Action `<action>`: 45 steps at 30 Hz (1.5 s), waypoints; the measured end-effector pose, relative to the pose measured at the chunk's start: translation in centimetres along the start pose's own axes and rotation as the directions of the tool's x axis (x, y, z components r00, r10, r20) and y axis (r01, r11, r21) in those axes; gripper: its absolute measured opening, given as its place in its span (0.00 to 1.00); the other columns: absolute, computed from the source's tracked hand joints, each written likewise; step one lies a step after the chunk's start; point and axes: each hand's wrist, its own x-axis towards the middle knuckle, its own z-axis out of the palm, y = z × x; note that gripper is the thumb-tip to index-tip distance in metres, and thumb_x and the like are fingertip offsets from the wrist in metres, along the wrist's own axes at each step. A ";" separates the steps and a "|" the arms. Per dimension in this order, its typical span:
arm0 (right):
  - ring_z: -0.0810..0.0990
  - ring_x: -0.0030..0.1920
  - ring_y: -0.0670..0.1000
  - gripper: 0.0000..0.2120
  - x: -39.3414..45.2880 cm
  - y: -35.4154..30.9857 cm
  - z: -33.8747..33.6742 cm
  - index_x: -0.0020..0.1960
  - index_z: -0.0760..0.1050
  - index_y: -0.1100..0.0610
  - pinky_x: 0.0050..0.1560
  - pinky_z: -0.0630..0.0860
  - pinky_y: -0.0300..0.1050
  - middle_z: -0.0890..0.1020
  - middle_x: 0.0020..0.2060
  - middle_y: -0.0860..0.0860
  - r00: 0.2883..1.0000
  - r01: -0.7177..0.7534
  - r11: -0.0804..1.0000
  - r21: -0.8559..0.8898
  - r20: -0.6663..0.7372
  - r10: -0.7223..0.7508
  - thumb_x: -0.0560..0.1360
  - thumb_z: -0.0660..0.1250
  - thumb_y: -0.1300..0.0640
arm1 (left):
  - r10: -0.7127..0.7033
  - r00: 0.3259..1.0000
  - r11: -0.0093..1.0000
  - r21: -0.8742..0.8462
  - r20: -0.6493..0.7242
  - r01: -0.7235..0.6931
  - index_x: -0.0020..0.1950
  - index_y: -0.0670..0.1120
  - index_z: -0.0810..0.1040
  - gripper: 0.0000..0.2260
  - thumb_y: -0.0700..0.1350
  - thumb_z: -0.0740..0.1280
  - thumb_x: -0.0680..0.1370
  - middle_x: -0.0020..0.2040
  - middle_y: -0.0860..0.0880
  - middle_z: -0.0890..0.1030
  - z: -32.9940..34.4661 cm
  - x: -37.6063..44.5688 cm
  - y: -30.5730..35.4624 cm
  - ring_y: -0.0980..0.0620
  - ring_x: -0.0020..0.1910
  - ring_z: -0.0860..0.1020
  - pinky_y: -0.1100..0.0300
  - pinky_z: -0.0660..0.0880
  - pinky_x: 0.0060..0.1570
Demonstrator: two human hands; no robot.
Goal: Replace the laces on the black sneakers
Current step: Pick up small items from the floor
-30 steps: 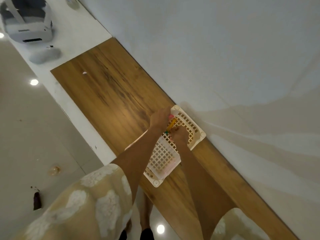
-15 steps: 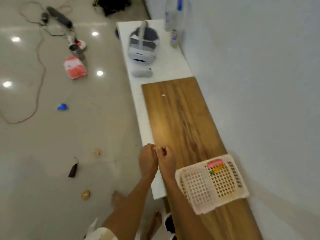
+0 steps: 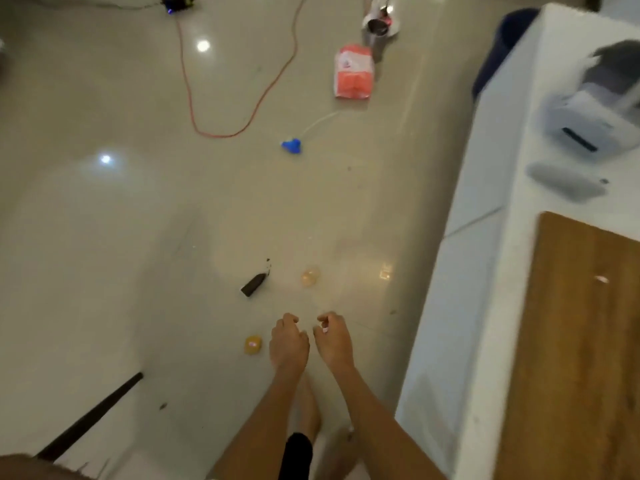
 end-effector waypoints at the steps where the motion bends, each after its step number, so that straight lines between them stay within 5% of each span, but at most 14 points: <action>1: 0.75 0.56 0.51 0.11 1.9 0.0 1.2 0.60 0.71 0.57 0.56 0.70 0.41 0.72 0.59 0.52 0.999 0.004 0.999 -0.048 0.037 -0.002 0.78 0.61 0.60 | -0.044 0.999 0.999 0.026 0.003 0.044 0.63 0.44 0.68 0.14 0.40 0.62 0.78 0.61 0.46 0.73 0.4 1.6 -1.5 0.47 0.59 0.73 0.57 0.70 0.54; 9: 0.67 0.65 0.58 0.23 20.4 4.3 11.1 0.69 0.64 0.59 0.59 0.71 0.50 0.65 0.65 0.57 0.996 0.085 0.937 -0.338 0.030 -0.080 0.75 0.64 0.63 | -0.383 0.916 0.923 -0.006 -0.118 0.385 0.65 0.44 0.65 0.20 0.41 0.67 0.75 0.62 0.43 0.70 9.5 14.8 -14.5 0.44 0.61 0.71 0.53 0.71 0.56; 13: 0.60 0.69 0.59 0.31 27.1 7.0 15.0 0.74 0.58 0.52 0.61 0.71 0.54 0.57 0.72 0.55 0.980 0.189 0.865 -0.465 0.031 -0.198 0.74 0.66 0.61 | -0.556 0.810 0.831 -0.106 -0.185 0.546 0.69 0.46 0.62 0.26 0.41 0.69 0.74 0.66 0.42 0.64 14.0 18.8 -19.3 0.42 0.64 0.66 0.50 0.70 0.58; 17: 0.66 0.64 0.59 0.25 29.5 8.5 16.8 0.70 0.64 0.50 0.54 0.76 0.50 0.62 0.70 0.55 0.945 0.237 0.780 -0.579 -0.050 -0.325 0.75 0.64 0.62 | -0.589 0.788 0.806 -0.206 -0.180 0.555 0.71 0.47 0.62 0.29 0.40 0.70 0.73 0.67 0.42 0.61 16.8 19.6 -21.9 0.41 0.64 0.64 0.49 0.70 0.58; 21: 0.69 0.61 0.55 0.21 29.5 8.4 16.6 0.66 0.70 0.51 0.52 0.74 0.44 0.67 0.64 0.53 0.934 0.272 0.880 -0.389 -0.112 -0.338 0.74 0.66 0.62 | -0.568 0.795 0.822 -0.201 -0.211 0.533 0.68 0.45 0.66 0.24 0.38 0.70 0.74 0.65 0.40 0.64 17.5 20.1 -23.2 0.41 0.62 0.65 0.52 0.68 0.59; 24: 0.71 0.58 0.50 0.23 27.6 7.9 16.6 0.65 0.70 0.49 0.54 0.72 0.40 0.68 0.61 0.50 0.959 0.267 0.962 -0.051 -0.082 -0.271 0.72 0.69 0.60 | -0.541 0.808 0.839 -0.214 -0.234 0.500 0.64 0.41 0.69 0.21 0.39 0.70 0.73 0.62 0.38 0.68 17.2 20.4 -23.5 0.39 0.60 0.66 0.51 0.66 0.59; 26: 0.74 0.55 0.50 0.21 25.5 7.5 16.4 0.65 0.70 0.48 0.50 0.75 0.40 0.71 0.61 0.51 0.984 0.174 0.967 0.184 0.010 -0.178 0.74 0.69 0.57 | -0.545 0.812 0.810 -0.382 -0.209 0.445 0.63 0.40 0.72 0.21 0.40 0.72 0.71 0.60 0.37 0.70 16.5 20.2 -22.8 0.38 0.58 0.69 0.50 0.67 0.58; 30: 0.81 0.49 0.55 0.16 20.1 6.3 15.2 0.65 0.70 0.55 0.42 0.80 0.44 0.78 0.59 0.59 0.968 -0.170 0.845 0.506 0.247 0.047 0.79 0.63 0.54 | -0.523 0.852 0.502 -0.821 -0.037 0.272 0.60 0.43 0.75 0.16 0.40 0.70 0.73 0.57 0.43 0.76 12.3 17.5 -17.7 0.47 0.50 0.78 0.51 0.78 0.51; 34: 0.82 0.44 0.54 0.16 14.5 4.6 13.0 0.62 0.73 0.57 0.43 0.80 0.46 0.79 0.56 0.62 0.930 -0.333 0.748 0.573 0.328 0.163 0.78 0.64 0.49 | -0.367 0.928 0.332 -0.924 0.058 0.189 0.60 0.45 0.75 0.11 0.41 0.65 0.78 0.53 0.47 0.77 7.0 13.6 -12.0 0.56 0.43 0.78 0.64 0.79 0.38; 40: 0.80 0.55 0.59 0.18 10.1 0.7 10.0 0.64 0.73 0.55 0.45 0.81 0.45 0.77 0.59 0.60 0.929 -0.322 0.731 0.602 0.351 0.119 0.76 0.66 0.51 | -0.189 0.982 0.533 -0.838 0.011 0.112 0.65 0.44 0.74 0.15 0.42 0.65 0.79 0.56 0.46 0.78 2.4 10.3 -8.7 0.52 0.47 0.79 0.65 0.79 0.41; 45: 0.80 0.55 0.55 0.19 9.8 -0.4 7.0 0.65 0.72 0.53 0.49 0.80 0.46 0.78 0.59 0.57 0.918 -0.206 0.812 0.546 0.396 -0.034 0.75 0.69 0.55 | -0.100 0.995 0.588 -0.806 0.013 0.070 0.60 0.46 0.77 0.11 0.46 0.64 0.79 0.50 0.48 0.80 0.5 9.5 -8.3 0.55 0.43 0.78 0.68 0.77 0.38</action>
